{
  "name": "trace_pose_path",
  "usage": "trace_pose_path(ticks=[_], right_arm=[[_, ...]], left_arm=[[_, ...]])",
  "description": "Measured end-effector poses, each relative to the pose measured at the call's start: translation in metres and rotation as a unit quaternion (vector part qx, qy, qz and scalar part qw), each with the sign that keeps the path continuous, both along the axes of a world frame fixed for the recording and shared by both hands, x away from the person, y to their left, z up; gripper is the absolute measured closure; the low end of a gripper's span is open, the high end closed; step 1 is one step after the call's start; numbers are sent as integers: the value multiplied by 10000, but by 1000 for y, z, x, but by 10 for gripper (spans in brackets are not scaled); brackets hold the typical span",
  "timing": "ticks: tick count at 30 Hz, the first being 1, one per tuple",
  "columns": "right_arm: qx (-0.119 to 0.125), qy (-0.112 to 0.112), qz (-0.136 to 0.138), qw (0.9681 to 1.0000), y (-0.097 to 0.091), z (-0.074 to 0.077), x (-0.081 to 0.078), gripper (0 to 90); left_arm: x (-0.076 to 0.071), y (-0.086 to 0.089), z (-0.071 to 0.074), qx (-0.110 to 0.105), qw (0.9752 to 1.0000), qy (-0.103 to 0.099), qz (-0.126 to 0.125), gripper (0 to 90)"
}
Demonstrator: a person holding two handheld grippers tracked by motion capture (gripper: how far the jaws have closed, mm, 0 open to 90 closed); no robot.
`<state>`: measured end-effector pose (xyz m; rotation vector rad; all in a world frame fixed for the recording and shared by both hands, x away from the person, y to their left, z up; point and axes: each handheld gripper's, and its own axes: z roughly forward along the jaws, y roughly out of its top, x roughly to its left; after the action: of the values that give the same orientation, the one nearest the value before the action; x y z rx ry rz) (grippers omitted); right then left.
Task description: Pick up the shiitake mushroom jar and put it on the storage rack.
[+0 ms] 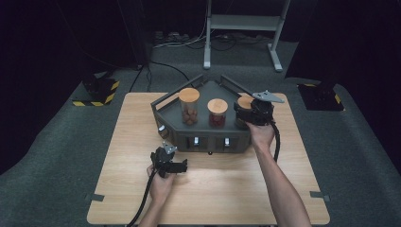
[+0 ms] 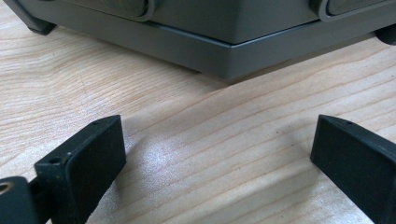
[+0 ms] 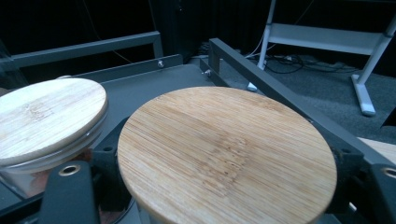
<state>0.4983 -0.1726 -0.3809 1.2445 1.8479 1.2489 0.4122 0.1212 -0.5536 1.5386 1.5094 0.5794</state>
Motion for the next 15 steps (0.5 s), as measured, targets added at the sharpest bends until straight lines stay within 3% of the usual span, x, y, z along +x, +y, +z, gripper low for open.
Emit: trace_pose_path(ticks=[15], right_arm=[[-46, 38, 51, 10000, 4, -8, 3, 242]], left_arm=[[0, 0, 0, -1, 10000, 0, 1, 29]])
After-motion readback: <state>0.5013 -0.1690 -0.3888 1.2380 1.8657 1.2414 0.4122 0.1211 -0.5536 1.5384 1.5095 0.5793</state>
